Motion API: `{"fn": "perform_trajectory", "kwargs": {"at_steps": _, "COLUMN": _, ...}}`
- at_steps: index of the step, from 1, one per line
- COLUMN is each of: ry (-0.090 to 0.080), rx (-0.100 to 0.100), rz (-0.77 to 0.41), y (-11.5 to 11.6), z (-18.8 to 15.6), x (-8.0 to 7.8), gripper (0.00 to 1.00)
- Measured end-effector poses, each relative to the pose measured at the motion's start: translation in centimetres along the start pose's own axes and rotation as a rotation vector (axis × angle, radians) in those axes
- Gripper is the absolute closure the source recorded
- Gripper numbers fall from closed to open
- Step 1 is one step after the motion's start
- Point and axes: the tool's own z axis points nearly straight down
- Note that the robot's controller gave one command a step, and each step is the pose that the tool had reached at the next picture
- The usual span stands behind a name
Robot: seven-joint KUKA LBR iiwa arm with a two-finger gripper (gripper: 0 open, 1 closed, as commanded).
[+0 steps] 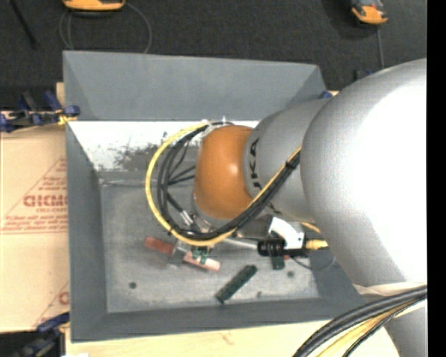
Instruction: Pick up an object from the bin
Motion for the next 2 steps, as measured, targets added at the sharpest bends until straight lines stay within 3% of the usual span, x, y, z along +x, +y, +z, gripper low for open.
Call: {"fn": "perform_trajectory", "kwargs": {"at_steps": 2, "ry": 0.001, "rx": 0.001, "rz": -0.001, "y": -0.06, "z": -1.16, "x": 0.02, "gripper": 1.00}}
